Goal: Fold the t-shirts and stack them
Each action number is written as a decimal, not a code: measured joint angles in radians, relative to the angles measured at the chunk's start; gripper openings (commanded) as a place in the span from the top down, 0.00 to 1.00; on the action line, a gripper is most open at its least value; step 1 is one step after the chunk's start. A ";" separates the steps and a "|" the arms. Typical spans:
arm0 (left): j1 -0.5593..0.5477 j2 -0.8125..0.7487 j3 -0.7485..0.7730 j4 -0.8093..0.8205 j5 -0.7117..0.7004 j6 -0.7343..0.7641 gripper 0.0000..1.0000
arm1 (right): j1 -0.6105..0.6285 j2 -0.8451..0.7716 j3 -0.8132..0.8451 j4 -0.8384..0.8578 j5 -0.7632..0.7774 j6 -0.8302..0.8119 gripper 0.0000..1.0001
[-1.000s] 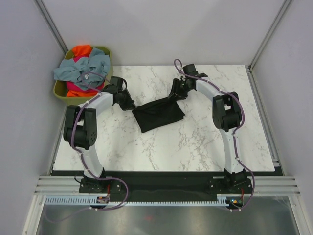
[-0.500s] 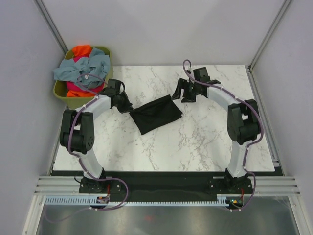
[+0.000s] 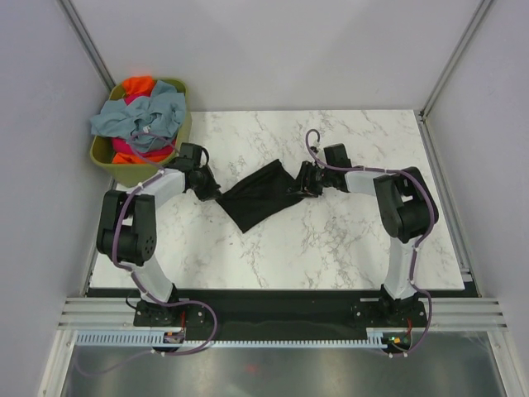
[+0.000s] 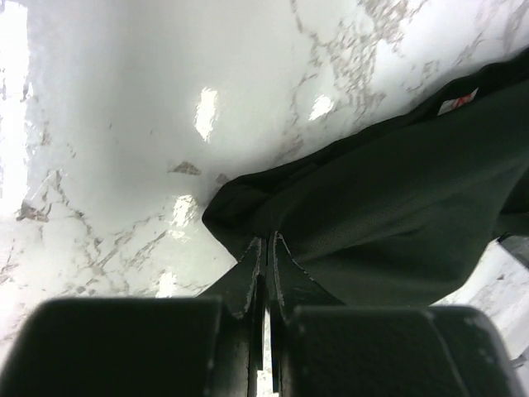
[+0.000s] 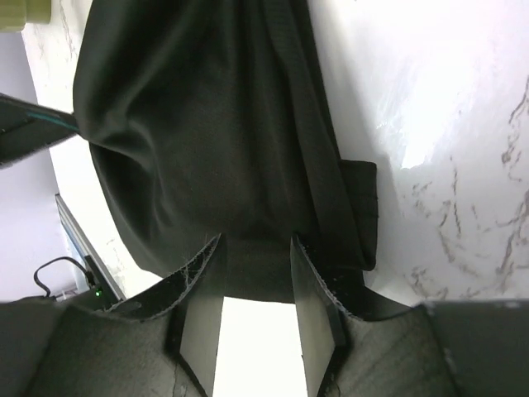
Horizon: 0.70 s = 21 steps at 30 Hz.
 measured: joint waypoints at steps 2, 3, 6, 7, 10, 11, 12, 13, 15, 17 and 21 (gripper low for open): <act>0.000 -0.008 -0.025 0.010 -0.011 0.010 0.90 | 0.000 0.007 0.000 0.018 0.004 0.001 0.56; 0.000 -0.011 -0.038 0.018 -0.016 0.016 0.82 | 0.000 0.011 0.000 0.026 0.004 0.004 0.56; 0.005 -0.013 -0.068 0.041 -0.031 0.038 0.56 | 0.000 0.011 -0.002 0.039 0.010 0.006 0.55; 0.009 -0.012 -0.077 0.045 -0.032 0.045 0.54 | 0.000 0.010 -0.002 0.039 0.011 0.006 0.52; 0.020 -0.003 -0.078 0.050 -0.050 0.055 0.45 | 0.001 -0.003 -0.002 0.018 0.018 -0.001 0.40; 0.025 -0.002 -0.074 0.047 -0.053 0.055 0.41 | 0.003 -0.014 -0.001 -0.003 0.029 -0.009 0.36; 0.028 -0.002 -0.066 0.035 -0.056 0.055 0.34 | 0.006 -0.029 0.001 -0.032 0.039 -0.020 0.28; 0.031 -0.002 -0.055 0.024 -0.060 0.058 0.16 | 0.008 -0.052 0.002 -0.079 0.062 -0.036 0.26; 0.035 -0.002 -0.010 -0.020 -0.084 0.069 0.01 | 0.021 -0.091 0.005 -0.151 0.095 -0.061 0.22; 0.031 -0.004 0.061 -0.071 -0.122 0.087 0.00 | 0.039 -0.147 0.011 -0.238 0.148 -0.084 0.18; -0.013 -0.034 0.208 -0.121 -0.218 0.125 0.00 | 0.105 -0.273 0.064 -0.375 0.235 -0.114 0.16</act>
